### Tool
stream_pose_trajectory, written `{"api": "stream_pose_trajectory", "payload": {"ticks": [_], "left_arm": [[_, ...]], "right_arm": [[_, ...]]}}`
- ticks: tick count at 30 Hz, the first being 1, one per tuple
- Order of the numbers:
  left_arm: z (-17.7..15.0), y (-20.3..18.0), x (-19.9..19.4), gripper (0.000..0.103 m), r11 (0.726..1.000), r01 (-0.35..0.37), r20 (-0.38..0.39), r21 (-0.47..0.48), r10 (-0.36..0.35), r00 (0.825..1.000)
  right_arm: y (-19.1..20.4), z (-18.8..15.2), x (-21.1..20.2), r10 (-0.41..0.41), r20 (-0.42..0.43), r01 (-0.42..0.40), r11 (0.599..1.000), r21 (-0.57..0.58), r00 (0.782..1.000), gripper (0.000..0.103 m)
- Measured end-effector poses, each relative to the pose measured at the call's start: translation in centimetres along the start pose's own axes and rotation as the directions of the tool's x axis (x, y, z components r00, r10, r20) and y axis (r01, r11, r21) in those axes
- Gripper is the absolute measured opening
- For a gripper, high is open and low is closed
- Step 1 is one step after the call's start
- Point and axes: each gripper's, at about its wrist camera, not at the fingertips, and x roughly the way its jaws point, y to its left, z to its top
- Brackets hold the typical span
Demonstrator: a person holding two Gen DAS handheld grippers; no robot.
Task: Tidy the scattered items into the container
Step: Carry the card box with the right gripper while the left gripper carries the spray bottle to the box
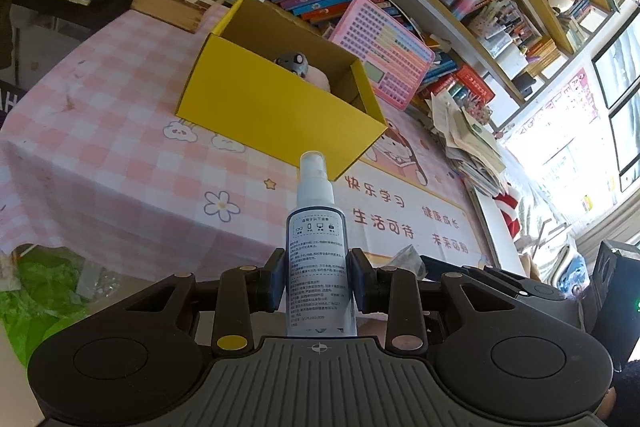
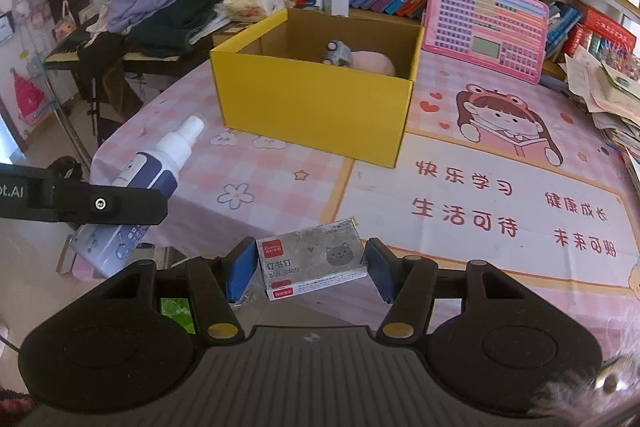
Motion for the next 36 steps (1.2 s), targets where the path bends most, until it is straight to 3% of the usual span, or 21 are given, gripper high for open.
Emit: {"api": "stream_pose_trajectory", "payload": {"ticks": [24,36], "left_arm": [[1.2,1.9,-1.7,0.032,0.999,-0.022,0.068,-0.039,0.025,0.997],[4.4,2.2,0.4,0.032,0.999,-0.011,0.083,-0.051,0.015,0.996]], "right_arm": [[2.1,1.9,1.3,0.042,0.018,-0.041,0.998,-0.053,0.999,0.057],[0.8,4.7,3.2,0.048,0.054,-0.045,0.997,-0.063,0.997,0.057]]}}
